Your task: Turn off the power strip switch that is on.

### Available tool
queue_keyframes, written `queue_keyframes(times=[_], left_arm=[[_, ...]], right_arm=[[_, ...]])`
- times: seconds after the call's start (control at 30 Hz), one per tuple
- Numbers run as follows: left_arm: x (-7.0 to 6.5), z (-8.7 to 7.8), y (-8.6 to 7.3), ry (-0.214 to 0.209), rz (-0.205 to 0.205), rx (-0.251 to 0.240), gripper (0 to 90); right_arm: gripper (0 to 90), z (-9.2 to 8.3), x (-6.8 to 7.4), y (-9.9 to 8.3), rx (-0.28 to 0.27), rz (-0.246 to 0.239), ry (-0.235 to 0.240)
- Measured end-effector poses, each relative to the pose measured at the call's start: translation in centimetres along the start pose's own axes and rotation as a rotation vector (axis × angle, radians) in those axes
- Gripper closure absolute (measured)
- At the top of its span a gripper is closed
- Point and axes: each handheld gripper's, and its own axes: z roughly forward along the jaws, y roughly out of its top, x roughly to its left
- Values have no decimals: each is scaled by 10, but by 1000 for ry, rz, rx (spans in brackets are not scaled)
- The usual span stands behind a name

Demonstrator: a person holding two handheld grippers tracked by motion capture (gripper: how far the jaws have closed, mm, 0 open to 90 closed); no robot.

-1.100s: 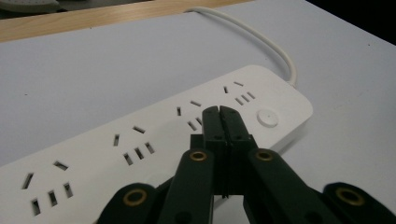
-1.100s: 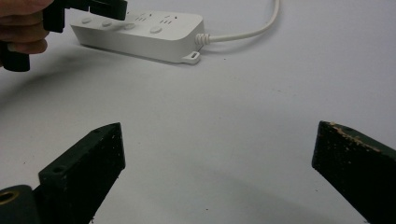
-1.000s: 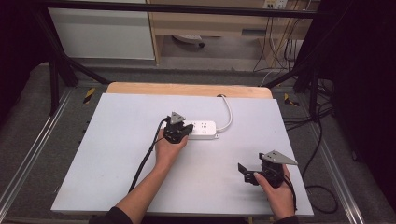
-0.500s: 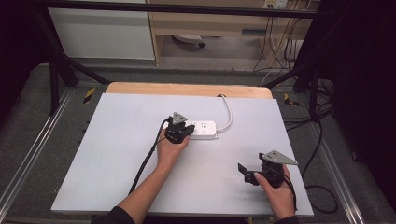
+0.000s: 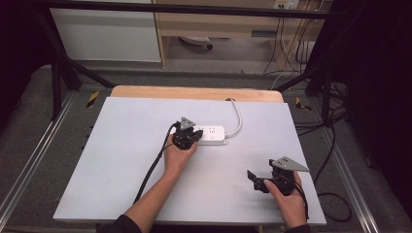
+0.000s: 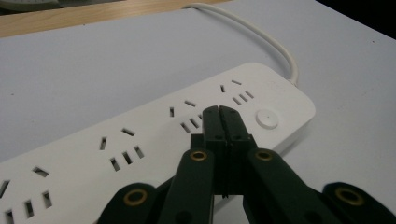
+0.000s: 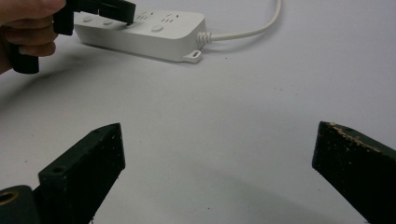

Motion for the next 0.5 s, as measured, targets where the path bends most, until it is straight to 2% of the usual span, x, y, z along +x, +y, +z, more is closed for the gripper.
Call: queue_keyframes(times=[0.5], left_arm=[[0, 1, -1, 19, 43, 5, 900]], right_arm=[[34, 0, 0, 0, 2, 1, -2]])
